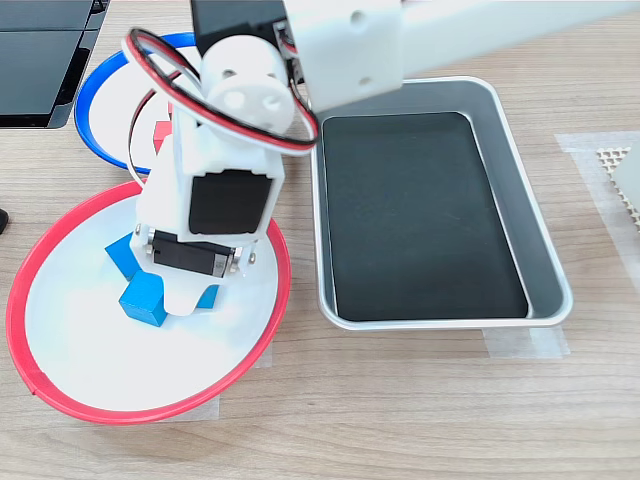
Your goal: Relocate any misplaced blocks to their matching dishes.
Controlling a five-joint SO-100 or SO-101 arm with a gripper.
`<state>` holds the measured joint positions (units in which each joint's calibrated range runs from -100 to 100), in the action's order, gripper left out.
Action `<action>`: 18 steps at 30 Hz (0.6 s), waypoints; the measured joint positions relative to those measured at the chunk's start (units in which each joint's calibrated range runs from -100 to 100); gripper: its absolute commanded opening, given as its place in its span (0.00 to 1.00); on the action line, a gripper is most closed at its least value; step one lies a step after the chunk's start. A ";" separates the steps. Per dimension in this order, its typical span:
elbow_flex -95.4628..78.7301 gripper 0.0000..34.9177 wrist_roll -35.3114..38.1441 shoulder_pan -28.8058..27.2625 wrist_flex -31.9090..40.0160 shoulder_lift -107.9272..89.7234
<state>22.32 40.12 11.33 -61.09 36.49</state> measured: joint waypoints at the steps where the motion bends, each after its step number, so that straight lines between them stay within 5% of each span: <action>1: 0.00 0.01 -0.24 0.00 0.00 0.00; 11: -3.27 0.01 -0.73 1.06 -2.37 -11.85; 18: -3.36 0.01 0.10 -5.40 -4.73 -19.01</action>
<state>18.97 40.22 5.93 -65.82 17.48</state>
